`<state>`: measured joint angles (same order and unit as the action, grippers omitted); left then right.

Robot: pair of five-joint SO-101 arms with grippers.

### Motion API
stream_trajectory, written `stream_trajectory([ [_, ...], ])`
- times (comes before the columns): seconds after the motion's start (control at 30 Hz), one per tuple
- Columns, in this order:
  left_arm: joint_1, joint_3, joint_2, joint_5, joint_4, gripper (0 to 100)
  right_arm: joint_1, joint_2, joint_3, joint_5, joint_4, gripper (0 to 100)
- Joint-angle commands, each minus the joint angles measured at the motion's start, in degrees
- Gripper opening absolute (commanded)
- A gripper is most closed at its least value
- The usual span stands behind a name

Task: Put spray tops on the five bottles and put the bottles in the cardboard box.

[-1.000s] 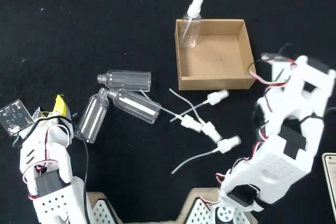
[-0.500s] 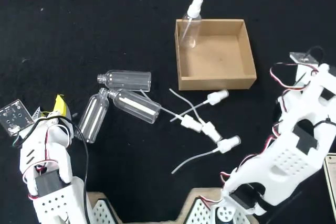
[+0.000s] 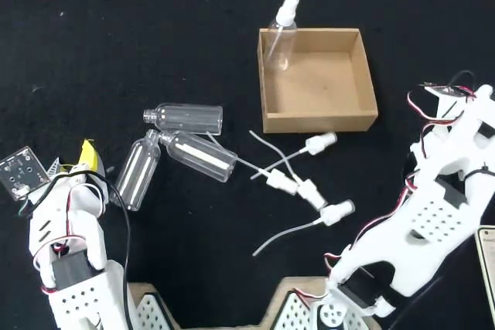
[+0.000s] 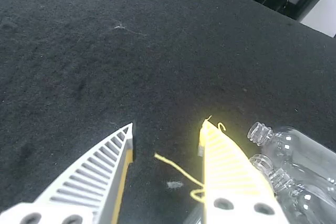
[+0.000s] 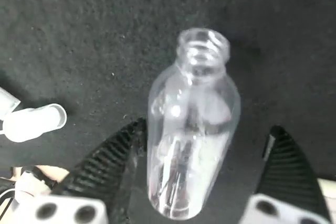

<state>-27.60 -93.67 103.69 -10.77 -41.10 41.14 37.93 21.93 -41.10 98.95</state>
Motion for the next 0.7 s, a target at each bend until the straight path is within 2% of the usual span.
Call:
stream_trajectory([
  [0.0, 0.1, 0.5, 0.3, 0.8, 0.3, 20, -1.3, 0.6, 3.0, -0.2, 2.0, 32.2],
  [0.23, 0.1, 0.5, 0.3, 0.8, 0.3, 20, -1.3, 1.5, 3.4, -0.2, 1.9, 31.6],
  [0.43, 0.1, 0.5, 0.3, 0.8, 0.3, 20, -1.1, 1.0, 6.1, 2.3, 1.8, 11.1],
  [0.67, 0.1, 0.5, 0.3, 0.8, 0.3, 20, -2.5, -10.3, 12.4, 4.3, 2.2, 11.0],
])
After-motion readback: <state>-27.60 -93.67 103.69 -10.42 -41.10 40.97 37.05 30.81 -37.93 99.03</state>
